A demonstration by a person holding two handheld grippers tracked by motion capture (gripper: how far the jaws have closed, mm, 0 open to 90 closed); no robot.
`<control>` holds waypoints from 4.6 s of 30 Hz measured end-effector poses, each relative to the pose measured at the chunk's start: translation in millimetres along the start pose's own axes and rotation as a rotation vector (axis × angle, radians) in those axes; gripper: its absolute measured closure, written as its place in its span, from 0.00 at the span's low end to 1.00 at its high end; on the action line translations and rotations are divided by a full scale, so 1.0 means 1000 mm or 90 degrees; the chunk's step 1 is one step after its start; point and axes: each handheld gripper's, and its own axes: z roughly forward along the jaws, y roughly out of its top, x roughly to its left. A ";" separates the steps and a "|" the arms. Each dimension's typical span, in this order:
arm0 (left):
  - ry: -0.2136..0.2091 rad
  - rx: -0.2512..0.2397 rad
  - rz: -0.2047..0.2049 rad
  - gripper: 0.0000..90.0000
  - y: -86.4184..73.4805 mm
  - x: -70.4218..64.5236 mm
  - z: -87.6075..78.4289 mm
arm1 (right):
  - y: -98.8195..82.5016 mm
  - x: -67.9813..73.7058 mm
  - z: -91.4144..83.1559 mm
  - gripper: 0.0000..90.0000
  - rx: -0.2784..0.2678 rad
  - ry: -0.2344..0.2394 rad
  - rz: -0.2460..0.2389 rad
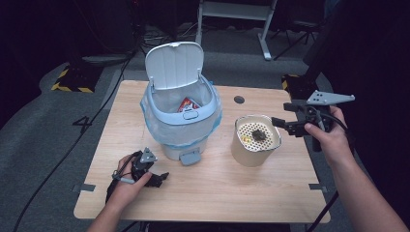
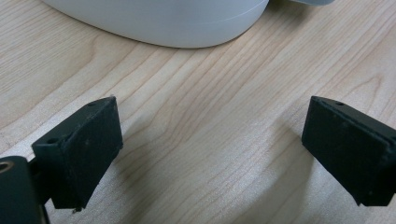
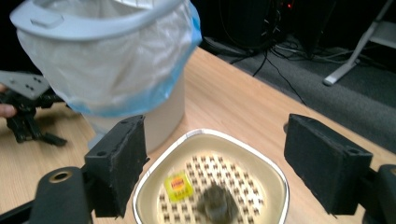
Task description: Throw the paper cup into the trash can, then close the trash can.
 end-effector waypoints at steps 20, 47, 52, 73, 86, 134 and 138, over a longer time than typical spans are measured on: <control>0.009 -0.001 -0.013 0.06 -0.006 0.003 -0.005 | -0.103 -0.008 -0.026 0.24 0.033 -0.018 0.060; 0.032 -0.001 -0.034 0.06 -0.009 0.000 -0.008 | -0.208 0.004 0.024 0.20 0.153 -0.077 0.071; 0.033 -0.002 -0.037 0.06 -0.009 0.000 -0.008 | -0.221 0.011 0.032 0.18 0.158 -0.098 0.072; 0.039 -0.006 -0.040 0.10 -0.010 0.000 -0.009 | -0.229 0.019 0.037 0.13 0.159 -0.130 0.087; 0.007 -0.020 -0.065 0.40 -0.005 0.004 -0.019 | -0.229 0.019 0.037 0.13 0.158 -0.129 0.088; -0.070 -0.353 -0.040 0.46 0.126 0.052 -0.167 | -0.229 0.018 0.038 0.12 0.160 -0.126 0.084; -0.067 -0.393 -0.053 0.47 0.139 0.057 -0.174 | -0.229 0.018 0.038 0.12 0.160 -0.126 0.085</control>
